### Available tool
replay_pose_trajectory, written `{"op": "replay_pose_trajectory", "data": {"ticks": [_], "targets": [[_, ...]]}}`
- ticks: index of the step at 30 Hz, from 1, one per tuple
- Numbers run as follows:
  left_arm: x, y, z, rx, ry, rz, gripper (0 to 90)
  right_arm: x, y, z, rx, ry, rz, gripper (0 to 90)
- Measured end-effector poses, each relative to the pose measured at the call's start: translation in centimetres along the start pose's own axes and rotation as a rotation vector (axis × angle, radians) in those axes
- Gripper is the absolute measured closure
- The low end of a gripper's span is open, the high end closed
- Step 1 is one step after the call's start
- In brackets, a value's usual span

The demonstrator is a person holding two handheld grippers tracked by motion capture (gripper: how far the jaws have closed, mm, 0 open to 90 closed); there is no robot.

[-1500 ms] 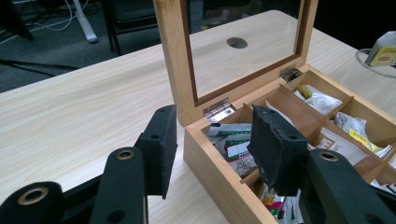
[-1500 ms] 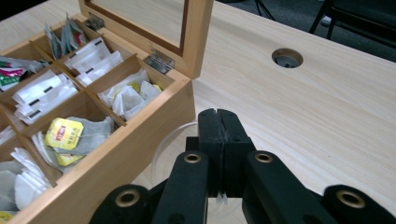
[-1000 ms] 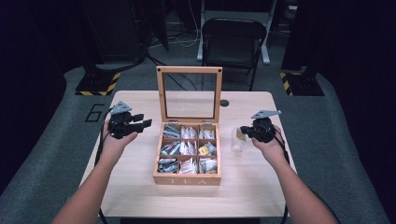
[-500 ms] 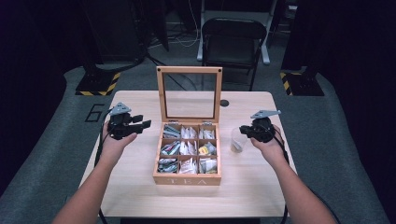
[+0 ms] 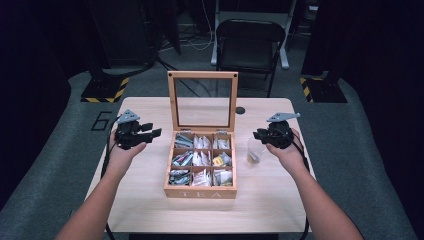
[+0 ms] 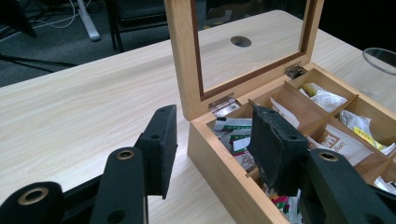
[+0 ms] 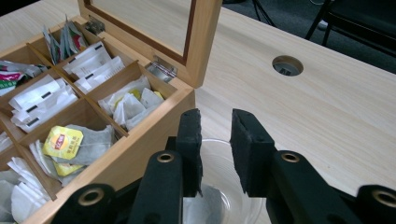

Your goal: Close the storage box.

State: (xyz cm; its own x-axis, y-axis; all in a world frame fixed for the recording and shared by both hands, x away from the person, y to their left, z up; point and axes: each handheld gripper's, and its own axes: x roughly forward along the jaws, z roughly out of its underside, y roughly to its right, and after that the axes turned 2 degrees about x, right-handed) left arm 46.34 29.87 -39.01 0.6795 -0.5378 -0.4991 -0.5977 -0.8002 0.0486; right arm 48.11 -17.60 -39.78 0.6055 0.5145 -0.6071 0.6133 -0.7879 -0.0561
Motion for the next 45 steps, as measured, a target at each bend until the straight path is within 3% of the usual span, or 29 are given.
{"op": "replay_pose_trajectory", "data": {"ticks": [15, 35, 41, 45], "targets": [[0.1, 0.0, 0.0, 0.003, -0.009, 0.004, 51.4, 0.1, -0.4, -1.6, 0.006, 0.011, -0.029, 69.7], [0.0, 0.2, -0.4, 0.002, -0.011, 0.003, 49.8, 1.1, -0.8, -4.5, 0.024, 0.025, -0.046, 57.3], [0.0, 0.2, -0.4, 0.001, -0.015, 0.009, 49.2, 1.7, -1.0, -5.0, 0.016, 0.027, -0.05, 55.4], [0.1, 0.0, -0.6, -0.007, -0.022, 0.015, 47.8, 2.4, -1.1, -5.5, 0.002, 0.02, -0.049, 49.2]]}}
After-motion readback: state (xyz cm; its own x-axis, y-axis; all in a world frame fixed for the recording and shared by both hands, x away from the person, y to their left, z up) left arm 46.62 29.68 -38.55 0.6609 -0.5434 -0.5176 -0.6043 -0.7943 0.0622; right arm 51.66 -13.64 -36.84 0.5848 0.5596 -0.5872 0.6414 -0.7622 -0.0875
